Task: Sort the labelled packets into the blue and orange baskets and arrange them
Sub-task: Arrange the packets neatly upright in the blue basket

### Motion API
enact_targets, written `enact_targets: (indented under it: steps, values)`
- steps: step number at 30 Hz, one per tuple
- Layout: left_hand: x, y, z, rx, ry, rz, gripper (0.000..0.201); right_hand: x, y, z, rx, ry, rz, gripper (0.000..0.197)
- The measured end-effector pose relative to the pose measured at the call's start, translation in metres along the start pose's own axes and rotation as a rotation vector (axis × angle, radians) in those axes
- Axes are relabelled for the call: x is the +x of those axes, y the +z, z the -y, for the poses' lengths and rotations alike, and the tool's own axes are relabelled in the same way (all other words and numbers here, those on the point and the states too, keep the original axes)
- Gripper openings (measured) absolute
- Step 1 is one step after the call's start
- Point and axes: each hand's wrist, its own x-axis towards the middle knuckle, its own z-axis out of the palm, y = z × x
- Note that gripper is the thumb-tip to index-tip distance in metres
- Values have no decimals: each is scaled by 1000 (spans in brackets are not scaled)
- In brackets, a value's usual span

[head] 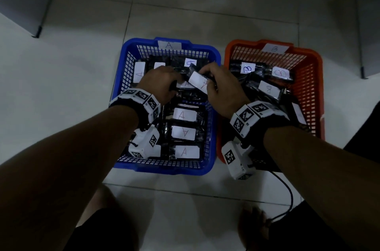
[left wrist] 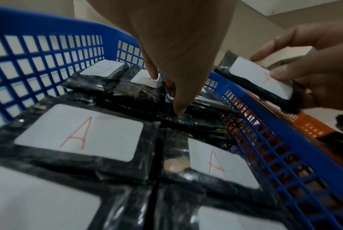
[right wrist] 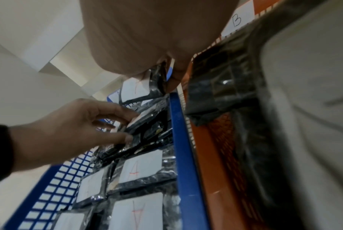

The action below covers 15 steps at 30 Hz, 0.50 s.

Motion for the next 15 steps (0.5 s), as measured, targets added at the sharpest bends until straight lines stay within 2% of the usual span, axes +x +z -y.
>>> enact_targets:
  steps: [5,8,10,15]
  values:
    - [9,-1,5,-14,10,-26,45,-12,1,2,-85,-42,142,23]
    - [12,-2,6,-20,11,-20,45,-15,3,3,-195,-43,228,39]
    - [13,-3,6,-20,-1,-14,47,-13,3,4,-285,-52,251,46]
    - [10,-4,11,-82,-22,-51,48,-5,10,7,-447,-138,243,46]
